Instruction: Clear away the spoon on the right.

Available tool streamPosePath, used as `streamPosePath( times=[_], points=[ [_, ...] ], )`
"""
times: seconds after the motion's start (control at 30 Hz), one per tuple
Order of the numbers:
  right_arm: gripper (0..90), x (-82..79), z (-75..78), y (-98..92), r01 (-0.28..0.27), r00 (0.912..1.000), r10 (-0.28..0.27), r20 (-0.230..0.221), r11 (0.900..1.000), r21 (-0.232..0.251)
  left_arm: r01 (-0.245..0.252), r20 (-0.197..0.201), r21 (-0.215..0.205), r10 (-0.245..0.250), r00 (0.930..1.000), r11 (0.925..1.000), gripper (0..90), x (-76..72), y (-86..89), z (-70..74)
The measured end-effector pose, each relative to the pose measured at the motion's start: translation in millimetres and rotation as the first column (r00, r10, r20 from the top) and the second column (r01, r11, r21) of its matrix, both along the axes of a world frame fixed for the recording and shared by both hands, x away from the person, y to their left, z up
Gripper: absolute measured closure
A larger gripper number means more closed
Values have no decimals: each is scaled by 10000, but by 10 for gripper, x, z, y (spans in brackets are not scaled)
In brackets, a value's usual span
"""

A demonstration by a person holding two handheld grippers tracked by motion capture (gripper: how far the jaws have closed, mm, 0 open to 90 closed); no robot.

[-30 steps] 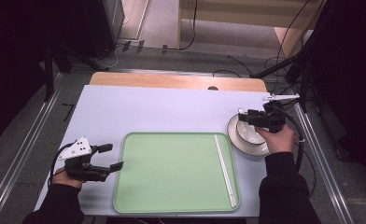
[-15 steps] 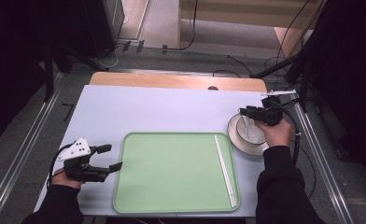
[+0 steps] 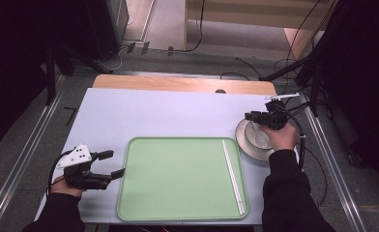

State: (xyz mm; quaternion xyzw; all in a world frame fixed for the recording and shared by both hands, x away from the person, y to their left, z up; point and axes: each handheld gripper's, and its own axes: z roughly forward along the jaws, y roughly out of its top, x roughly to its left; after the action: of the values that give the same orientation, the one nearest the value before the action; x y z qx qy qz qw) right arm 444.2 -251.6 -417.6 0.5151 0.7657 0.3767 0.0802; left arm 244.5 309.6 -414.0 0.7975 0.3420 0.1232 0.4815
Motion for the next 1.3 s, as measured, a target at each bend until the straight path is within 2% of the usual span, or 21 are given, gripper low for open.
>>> streamPosePath(
  times=[0.17, 0.3, 0.5, 0.87, 1.07, 1.3],
  points=[
    [677, 7, -6, 5, 23, 10000, -22, -66, 10000, 59, 5, -3, 18, -5, 10000, 10000, 200, -5, 1, 1],
    [741, 1, -8, 21, -5, 9999, 2, -145, 9999, -158, -10, 11, 5, 10, 10000, 10000, 199, -6, 2, 2],
    [747, -5, 4, 11, -9, 9999, 7, -156, 9999, -137, -13, 10, -8, 13, 10000, 10000, 199, -6, 2, 2],
    [759, -80, 124, -48, 101, 9999, -103, 71, 9996, 272, -15, 32, -15, 15, 10000, 10000, 199, -9, 3, 7],
    [762, -111, 152, -87, 76, 10000, -77, 40, 9990, 436, -12, 29, -13, 12, 10000, 10000, 200, -9, 6, 12],
    [765, -187, 239, -122, 103, 9992, -122, 369, 9986, 510, -8, 58, -36, 9, 10000, 10000, 200, -5, 4, 15]
  ],
)
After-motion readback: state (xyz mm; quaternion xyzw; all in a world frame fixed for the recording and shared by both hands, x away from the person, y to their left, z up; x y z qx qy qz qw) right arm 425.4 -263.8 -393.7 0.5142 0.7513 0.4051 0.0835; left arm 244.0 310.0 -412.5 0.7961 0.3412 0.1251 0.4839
